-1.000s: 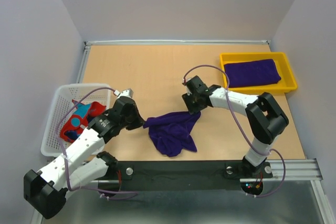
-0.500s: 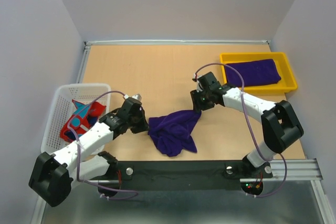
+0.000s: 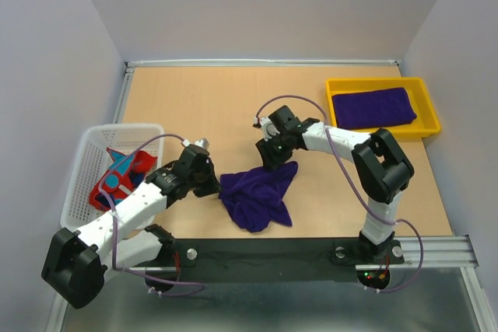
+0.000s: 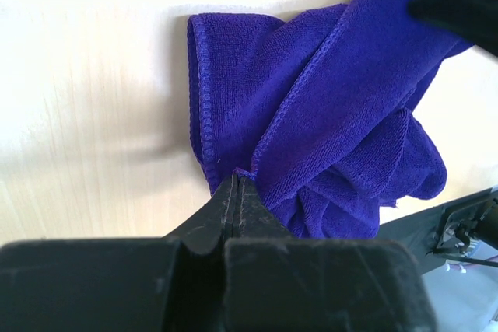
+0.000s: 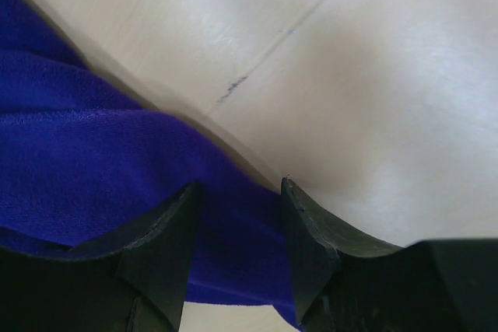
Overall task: Fold and stack the towels
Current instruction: Flatten out the crumpled towel
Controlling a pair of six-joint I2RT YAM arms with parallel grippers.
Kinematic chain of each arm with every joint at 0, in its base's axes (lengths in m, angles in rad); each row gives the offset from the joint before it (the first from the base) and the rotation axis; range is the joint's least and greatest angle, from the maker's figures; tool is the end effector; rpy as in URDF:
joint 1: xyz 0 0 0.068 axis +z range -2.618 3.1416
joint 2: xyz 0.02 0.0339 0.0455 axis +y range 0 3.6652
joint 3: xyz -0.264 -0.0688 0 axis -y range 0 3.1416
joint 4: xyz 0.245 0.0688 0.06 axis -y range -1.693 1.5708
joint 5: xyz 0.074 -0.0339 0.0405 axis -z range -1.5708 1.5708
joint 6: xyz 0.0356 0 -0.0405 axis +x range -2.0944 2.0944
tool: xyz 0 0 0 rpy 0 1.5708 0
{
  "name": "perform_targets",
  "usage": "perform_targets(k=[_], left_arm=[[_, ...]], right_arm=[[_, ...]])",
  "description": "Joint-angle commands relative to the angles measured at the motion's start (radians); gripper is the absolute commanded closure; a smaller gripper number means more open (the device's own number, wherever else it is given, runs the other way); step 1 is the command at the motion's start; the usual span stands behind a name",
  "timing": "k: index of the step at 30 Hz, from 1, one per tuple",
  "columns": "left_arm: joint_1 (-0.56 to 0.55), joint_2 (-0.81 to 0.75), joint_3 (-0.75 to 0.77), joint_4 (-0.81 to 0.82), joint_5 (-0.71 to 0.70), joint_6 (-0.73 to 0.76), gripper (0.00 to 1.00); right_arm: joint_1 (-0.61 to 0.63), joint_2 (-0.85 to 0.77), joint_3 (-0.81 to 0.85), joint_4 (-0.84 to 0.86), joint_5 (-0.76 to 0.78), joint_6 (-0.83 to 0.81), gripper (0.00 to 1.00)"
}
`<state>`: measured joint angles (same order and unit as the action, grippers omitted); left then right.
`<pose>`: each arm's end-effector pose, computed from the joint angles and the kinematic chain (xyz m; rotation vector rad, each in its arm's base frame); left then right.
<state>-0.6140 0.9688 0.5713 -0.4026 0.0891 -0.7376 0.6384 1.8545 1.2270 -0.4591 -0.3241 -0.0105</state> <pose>0.1583 -0.1154 0.2130 -0.1092 2.4964 -0.7208 0.2965 0.2341 0.1763 -0.9685 2.5359 0.6286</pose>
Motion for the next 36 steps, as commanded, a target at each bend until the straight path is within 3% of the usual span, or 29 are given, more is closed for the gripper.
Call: perform_targets(k=[1, 4, 6, 7, 8, 13, 17, 19, 23, 27, 28, 30, 32, 36], left_arm=[[-0.004, -0.004, 0.022, 0.005, -0.023, 0.018, 1.0], [-0.004, 0.005, 0.03, 0.007, -0.031, 0.026, 1.0], [-0.004, 0.016, 0.038, 0.005, -0.044, 0.035, 1.0], [-0.004, 0.022, 0.051, 0.007, -0.048, 0.04, 1.0], [-0.003, 0.03, 0.062, 0.008, -0.057, 0.044, 1.0], [-0.001, 0.148, 0.207, 0.011, -0.158, 0.118, 1.0], [-0.003, 0.278, 0.402, 0.019, -0.268, 0.182, 1.0], [-0.003, 0.367, 0.519, 0.036, -0.278, 0.204, 1.0], [0.0, 0.517, 0.627, 0.067, -0.322, 0.234, 1.0], [0.016, 0.597, 0.636, 0.03, -0.403, 0.25, 1.0], [0.023, 0.588, 0.601, 0.031, -0.407, 0.25, 1.0], [0.051, 0.562, 0.563, 0.034, -0.408, 0.248, 1.0], [0.066, 0.542, 0.507, 0.047, -0.416, 0.248, 1.0], [0.079, 0.535, 0.461, 0.053, -0.404, 0.271, 1.0]], right_arm=[[0.02, 0.02, 0.031, 0.016, -0.069, -0.054, 0.48], [0.021, 0.032, 0.014, 0.017, -0.058, -0.052, 0.55], [0.02, 0.014, 0.008, 0.017, -0.026, -0.052, 0.75], [0.021, 0.003, 0.009, 0.017, -0.012, -0.052, 0.91], [0.023, -0.009, 0.014, 0.016, 0.026, -0.054, 0.96], [0.021, -0.148, 0.066, 0.016, 0.242, -0.059, 1.0], [0.021, -0.231, 0.103, 0.029, 0.565, -0.042, 0.99], [0.023, -0.256, 0.086, 0.062, 0.626, -0.02, 0.96], [0.026, -0.218, 0.023, 0.07, 0.472, -0.016, 0.91], [0.055, -0.209, -0.047, 0.051, 0.184, 0.046, 0.72], [0.061, -0.212, -0.053, 0.048, 0.151, 0.049, 0.62], [0.069, -0.218, -0.058, 0.021, 0.082, 0.041, 0.55], [0.069, -0.239, -0.058, 0.016, 0.097, 0.04, 0.5], [0.043, -0.236, -0.012, 0.013, 0.3, 0.027, 0.47]])
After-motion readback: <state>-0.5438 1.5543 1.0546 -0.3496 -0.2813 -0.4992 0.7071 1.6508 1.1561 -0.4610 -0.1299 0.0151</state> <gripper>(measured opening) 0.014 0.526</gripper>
